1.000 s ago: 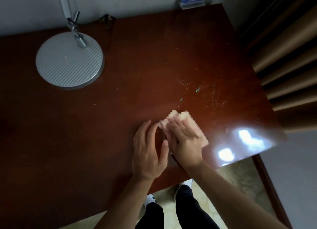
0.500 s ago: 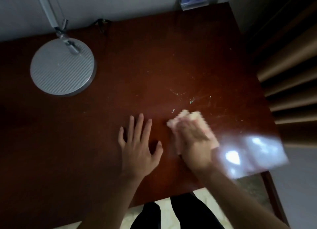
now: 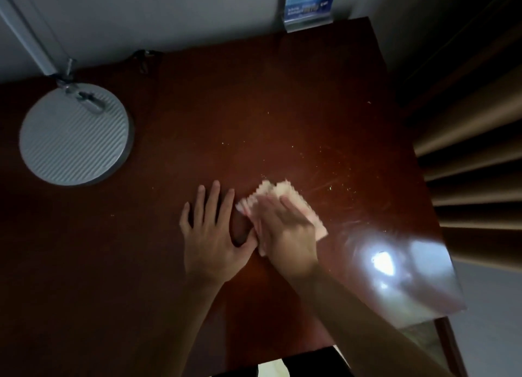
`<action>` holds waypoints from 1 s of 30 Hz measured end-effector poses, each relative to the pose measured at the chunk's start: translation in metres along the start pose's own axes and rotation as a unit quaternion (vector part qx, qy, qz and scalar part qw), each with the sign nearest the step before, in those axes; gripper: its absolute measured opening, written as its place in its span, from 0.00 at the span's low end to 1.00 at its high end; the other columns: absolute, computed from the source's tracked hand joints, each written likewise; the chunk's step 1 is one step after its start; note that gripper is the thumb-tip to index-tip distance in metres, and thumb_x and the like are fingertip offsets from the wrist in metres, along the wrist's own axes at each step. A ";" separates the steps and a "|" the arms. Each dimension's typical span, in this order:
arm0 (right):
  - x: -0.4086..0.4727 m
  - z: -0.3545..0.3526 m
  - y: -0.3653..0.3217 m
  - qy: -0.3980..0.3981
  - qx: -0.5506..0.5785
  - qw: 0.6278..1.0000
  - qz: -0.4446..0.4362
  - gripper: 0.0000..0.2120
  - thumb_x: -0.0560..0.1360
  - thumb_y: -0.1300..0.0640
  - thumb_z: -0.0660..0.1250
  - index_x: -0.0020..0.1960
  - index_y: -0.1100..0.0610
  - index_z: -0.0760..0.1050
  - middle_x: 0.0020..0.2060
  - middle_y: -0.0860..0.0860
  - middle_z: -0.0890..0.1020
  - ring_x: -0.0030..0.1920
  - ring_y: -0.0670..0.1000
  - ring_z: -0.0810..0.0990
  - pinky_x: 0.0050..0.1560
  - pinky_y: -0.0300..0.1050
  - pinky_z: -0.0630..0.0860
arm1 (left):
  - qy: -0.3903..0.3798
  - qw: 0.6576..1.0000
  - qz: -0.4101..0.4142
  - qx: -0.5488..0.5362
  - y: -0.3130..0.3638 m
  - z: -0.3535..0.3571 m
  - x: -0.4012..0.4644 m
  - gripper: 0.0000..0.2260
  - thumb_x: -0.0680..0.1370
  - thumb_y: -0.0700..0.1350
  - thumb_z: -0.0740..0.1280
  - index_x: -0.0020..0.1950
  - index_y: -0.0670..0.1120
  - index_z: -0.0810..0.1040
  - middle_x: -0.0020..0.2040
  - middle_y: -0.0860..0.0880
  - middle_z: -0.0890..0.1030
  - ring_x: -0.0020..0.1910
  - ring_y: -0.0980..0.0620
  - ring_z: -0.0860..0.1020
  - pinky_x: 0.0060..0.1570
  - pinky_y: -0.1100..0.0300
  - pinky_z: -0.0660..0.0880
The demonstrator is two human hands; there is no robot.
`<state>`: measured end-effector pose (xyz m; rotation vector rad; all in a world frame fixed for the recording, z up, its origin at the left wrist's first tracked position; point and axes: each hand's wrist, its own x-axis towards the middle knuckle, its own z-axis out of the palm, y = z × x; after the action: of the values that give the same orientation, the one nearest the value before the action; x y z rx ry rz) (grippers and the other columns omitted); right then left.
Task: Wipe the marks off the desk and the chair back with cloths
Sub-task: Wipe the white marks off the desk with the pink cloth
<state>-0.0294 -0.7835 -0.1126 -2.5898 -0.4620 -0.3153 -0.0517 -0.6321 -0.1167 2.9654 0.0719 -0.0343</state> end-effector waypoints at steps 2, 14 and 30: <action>0.031 0.000 0.015 -0.006 -0.004 0.998 0.058 0.14 0.74 0.60 0.60 0.51 0.56 0.84 0.54 0.50 0.85 0.53 0.54 0.84 0.52 0.46 0.82 | 0.000 1.000 -0.005 -0.001 -0.001 -0.001 0.002 0.35 0.71 0.63 0.61 0.74 0.47 0.70 0.78 0.44 0.64 0.79 0.42 0.59 0.73 0.38 0.56; 0.009 0.008 -0.005 0.008 0.021 1.000 0.008 0.13 0.75 0.57 0.63 0.54 0.55 0.84 0.54 0.49 0.85 0.57 0.48 0.81 0.62 0.43 0.76 | -0.003 1.000 -0.001 -0.015 -0.002 0.000 0.004 0.33 0.72 0.61 0.60 0.75 0.47 0.69 0.78 0.45 0.64 0.79 0.43 0.58 0.74 0.40 0.54; -0.009 -0.011 0.025 0.014 0.038 0.999 0.030 0.08 0.72 0.62 0.72 0.50 0.54 0.85 0.52 0.50 0.85 0.56 0.42 0.80 0.62 0.43 0.75 | 0.010 0.999 -0.005 -0.030 -0.005 0.003 0.003 0.31 0.74 0.58 0.61 0.75 0.46 0.68 0.78 0.45 0.64 0.79 0.44 0.58 0.75 0.41 0.53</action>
<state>-0.0296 -0.8120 -0.1168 -2.5162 -0.3790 -0.3078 -0.0491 -0.6273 -0.1208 2.9052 0.0887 -0.0029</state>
